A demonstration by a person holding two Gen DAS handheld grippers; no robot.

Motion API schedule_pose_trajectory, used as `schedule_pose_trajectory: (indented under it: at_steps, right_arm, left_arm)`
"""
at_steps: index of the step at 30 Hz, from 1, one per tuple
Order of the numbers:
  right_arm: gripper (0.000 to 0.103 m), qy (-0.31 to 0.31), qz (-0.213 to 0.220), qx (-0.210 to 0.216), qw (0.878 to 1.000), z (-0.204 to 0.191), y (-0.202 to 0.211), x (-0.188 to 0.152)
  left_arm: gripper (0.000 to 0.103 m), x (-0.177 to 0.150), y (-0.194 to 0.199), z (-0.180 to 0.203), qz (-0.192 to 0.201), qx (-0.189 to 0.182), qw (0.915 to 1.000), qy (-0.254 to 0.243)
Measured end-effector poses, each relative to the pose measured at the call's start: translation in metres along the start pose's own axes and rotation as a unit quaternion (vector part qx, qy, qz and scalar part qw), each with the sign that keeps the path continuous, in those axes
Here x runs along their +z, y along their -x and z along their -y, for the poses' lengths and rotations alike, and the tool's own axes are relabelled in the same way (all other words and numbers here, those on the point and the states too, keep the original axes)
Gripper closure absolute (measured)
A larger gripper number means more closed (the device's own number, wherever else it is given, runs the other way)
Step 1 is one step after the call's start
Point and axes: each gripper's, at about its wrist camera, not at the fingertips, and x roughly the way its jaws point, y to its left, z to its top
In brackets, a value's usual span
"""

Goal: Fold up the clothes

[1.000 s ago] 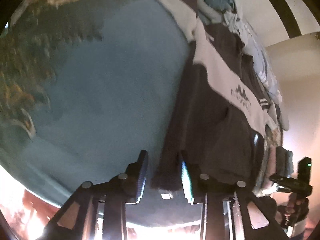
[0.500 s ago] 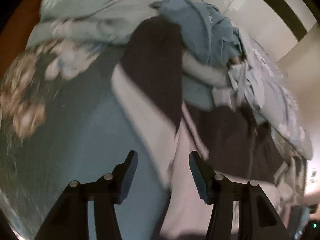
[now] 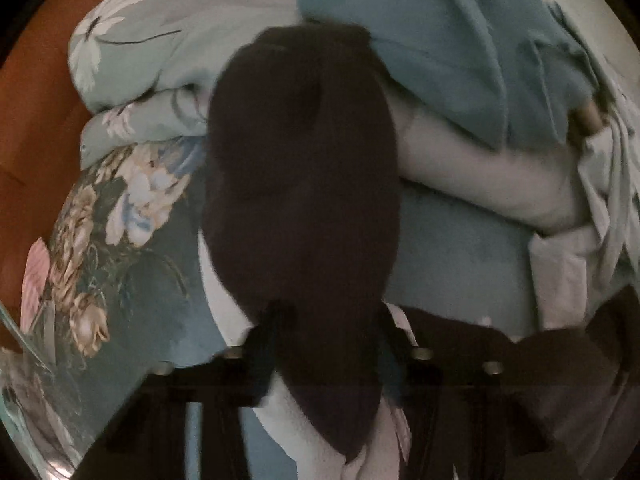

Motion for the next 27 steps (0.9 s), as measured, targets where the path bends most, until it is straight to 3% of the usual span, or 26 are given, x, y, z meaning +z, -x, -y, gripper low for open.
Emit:
schedule_pose_trajectory:
  at_steps: [2, 4, 7, 11, 14, 20, 22, 24, 27]
  right_arm:
    - [0.055, -0.004, -0.002, 0.000, 1.000, 0.002, -0.001, 0.001]
    - [0.055, -0.004, -0.003, 0.000, 1.000, 0.001, -0.003, 0.002]
    - [0.055, -0.003, -0.004, 0.007, 1.000, -0.005, -0.007, 0.002]
    - [0.055, -0.001, -0.003, 0.015, 1.000, -0.012, -0.013, 0.000]
    - [0.055, -0.002, -0.005, 0.019, 1.000, -0.015, -0.019, -0.001]
    - [0.055, 0.013, 0.006, 0.021, 1.000, -0.027, -0.017, 0.010]
    - [0.055, 0.034, 0.029, 0.011, 0.999, -0.038, -0.007, 0.029]
    - [0.055, 0.057, 0.059, -0.004, 0.997, -0.049, 0.007, 0.052]
    - [0.055, 0.082, 0.104, -0.046, 0.990, -0.064, 0.021, 0.095]
  left_arm:
    - [0.094, 0.000, 0.010, -0.014, 0.017, -0.019, 0.9995, 0.021]
    - [0.094, -0.004, 0.023, -0.037, 0.033, -0.046, 0.9969, 0.055]
    - [0.094, -0.019, 0.047, -0.091, 0.051, -0.101, 0.9848, 0.132]
    - [0.094, -0.062, 0.065, -0.173, 0.058, -0.158, 0.9567, 0.237]
    - [0.094, -0.107, 0.045, -0.222, 0.017, -0.185, 0.9332, 0.308]
    - [0.093, -0.179, -0.005, -0.248, -0.058, -0.217, 0.8962, 0.382]
    - [0.091, -0.185, -0.007, -0.244, -0.055, -0.215, 0.8988, 0.378]
    - [0.091, -0.182, -0.003, -0.237, -0.050, -0.200, 0.9114, 0.356]
    - [0.090, -0.177, 0.001, -0.231, -0.052, -0.192, 0.9198, 0.338]
